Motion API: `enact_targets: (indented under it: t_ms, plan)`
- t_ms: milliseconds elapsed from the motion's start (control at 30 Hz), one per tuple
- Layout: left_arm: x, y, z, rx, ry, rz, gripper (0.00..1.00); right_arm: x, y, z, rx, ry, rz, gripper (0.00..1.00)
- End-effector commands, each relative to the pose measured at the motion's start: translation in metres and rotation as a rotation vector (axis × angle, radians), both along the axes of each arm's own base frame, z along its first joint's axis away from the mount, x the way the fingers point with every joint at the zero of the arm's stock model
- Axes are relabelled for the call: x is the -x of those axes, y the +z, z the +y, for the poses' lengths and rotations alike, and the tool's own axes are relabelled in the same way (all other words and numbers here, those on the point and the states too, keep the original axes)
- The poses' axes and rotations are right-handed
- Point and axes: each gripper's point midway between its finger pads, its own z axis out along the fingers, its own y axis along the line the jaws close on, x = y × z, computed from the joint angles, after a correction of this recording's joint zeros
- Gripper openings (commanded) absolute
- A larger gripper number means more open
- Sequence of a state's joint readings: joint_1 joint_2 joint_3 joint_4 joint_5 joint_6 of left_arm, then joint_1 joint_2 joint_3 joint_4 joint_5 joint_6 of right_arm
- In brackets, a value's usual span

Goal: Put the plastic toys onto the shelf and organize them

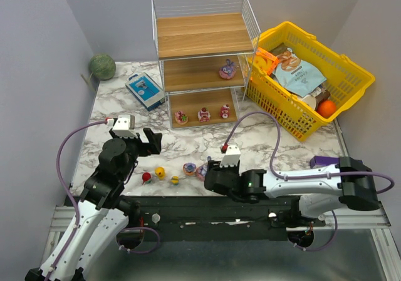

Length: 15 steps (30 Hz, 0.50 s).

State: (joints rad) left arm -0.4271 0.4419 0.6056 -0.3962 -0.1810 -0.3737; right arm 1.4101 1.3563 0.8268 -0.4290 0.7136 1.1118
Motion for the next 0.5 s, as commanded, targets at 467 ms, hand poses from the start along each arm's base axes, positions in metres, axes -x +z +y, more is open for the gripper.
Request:
enact_targets:
  t_ms: [467]
  plan:
    - [0.004, 0.01, -0.004, 0.009, -0.033, -0.025, 0.99, -0.002, -0.046, 0.023, -0.019, -0.051, -0.005, 0.64]
